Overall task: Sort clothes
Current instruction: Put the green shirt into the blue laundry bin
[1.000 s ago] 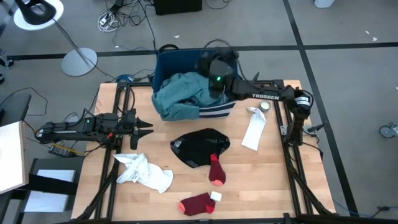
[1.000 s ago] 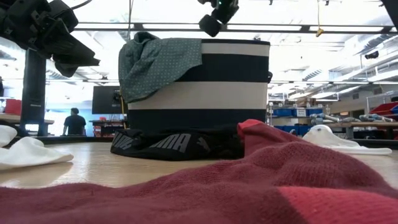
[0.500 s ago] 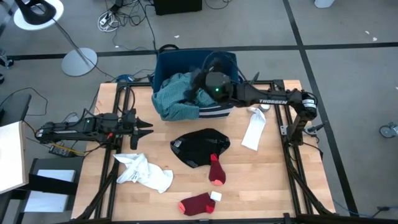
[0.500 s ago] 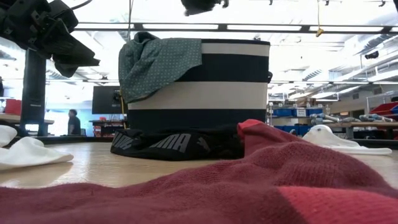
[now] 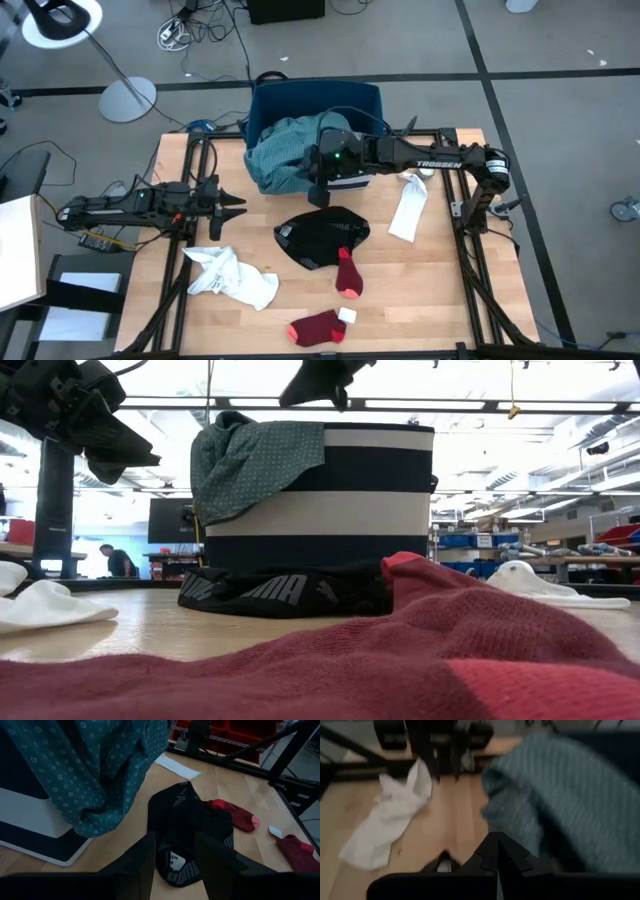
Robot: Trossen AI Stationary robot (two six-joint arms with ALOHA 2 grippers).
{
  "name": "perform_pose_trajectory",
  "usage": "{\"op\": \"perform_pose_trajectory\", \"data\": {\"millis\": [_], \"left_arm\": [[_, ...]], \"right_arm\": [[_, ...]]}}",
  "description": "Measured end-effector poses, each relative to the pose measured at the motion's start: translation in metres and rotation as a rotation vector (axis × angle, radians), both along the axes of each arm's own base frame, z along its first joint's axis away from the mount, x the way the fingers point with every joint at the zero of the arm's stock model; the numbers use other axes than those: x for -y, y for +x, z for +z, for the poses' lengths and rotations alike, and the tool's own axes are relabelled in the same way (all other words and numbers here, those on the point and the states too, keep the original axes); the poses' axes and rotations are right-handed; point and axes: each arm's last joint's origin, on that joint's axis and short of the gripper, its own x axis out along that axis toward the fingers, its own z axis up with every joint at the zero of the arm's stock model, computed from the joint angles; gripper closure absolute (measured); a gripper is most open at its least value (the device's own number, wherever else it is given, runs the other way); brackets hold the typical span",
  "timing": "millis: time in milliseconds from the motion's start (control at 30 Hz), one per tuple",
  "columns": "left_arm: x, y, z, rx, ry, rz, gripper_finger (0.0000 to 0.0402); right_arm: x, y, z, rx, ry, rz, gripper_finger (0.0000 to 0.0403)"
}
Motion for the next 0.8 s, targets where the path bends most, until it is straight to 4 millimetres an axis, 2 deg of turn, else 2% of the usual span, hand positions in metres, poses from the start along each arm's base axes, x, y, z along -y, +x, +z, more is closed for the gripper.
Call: {"op": "perform_pose_trajectory", "data": {"millis": [133, 300, 533, 700, 800], "left_arm": [[0.000, 0.000, 0.000, -0.001, 0.000, 0.000, 0.0259], [0.000, 0.000, 0.000, -0.001, 0.000, 0.000, 0.0259], [0.000, 0.000, 0.000, -0.001, 0.000, 0.000, 0.0259], [0.000, 0.000, 0.000, -0.001, 0.000, 0.000, 0.0259], [0.000, 0.000, 0.000, -0.002, 0.000, 0.000, 0.0259]], "right_arm": [[-0.016, -0.004, -0.022, -0.141, -0.009, -0.025, 0.0402], [-0.045, -0.011, -0.053, -0.271, -0.120, -0.133, 0.0403], [-0.073, -0.015, -0.093, -0.200, -0.247, -0.269, 0.0403], [-0.085, -0.012, -0.096, -0.128, -0.221, -0.256, 0.0403], [-0.091, -0.010, -0.099, -0.158, -0.276, -0.217, 0.0403]]}}
